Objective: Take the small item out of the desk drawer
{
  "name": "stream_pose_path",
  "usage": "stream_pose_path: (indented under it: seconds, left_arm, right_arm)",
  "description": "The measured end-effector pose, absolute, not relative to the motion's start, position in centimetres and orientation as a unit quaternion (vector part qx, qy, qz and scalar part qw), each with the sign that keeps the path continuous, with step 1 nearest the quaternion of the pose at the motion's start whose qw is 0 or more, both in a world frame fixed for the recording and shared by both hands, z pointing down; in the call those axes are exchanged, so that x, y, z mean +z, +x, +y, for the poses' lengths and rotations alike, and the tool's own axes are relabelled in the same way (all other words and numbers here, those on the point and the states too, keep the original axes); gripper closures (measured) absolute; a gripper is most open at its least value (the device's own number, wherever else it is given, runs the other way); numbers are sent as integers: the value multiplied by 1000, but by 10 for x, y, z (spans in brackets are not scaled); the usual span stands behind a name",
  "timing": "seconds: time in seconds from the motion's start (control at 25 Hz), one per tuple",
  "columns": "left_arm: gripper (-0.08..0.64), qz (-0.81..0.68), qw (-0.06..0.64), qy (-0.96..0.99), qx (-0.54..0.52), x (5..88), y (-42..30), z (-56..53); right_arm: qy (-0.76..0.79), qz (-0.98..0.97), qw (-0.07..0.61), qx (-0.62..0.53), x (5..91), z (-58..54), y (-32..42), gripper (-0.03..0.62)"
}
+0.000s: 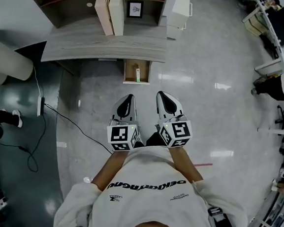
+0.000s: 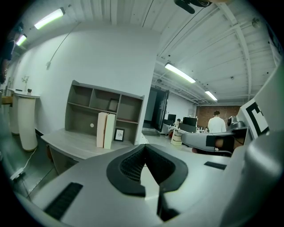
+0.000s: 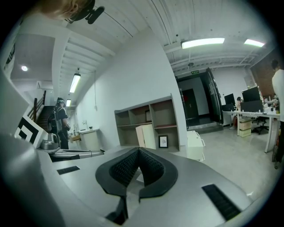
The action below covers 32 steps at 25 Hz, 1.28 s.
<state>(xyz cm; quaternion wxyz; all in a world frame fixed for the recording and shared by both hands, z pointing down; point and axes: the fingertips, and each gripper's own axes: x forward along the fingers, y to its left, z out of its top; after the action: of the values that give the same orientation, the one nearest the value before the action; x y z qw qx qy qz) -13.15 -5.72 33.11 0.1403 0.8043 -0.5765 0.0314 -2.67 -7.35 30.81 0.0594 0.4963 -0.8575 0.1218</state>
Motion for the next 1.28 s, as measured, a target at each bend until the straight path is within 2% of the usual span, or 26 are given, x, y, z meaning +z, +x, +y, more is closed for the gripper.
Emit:
stream_pose_path:
  seconds: [0.6, 1.28]
  left_arm:
    - [545, -590, 165, 788, 67, 371, -107, -115]
    - [545, -616, 213, 752, 102, 461, -93, -172]
  right_arm:
    - [488, -857, 71, 151, 346, -135, 4, 561]
    - [456, -861, 118, 190, 439, -176, 17, 561]
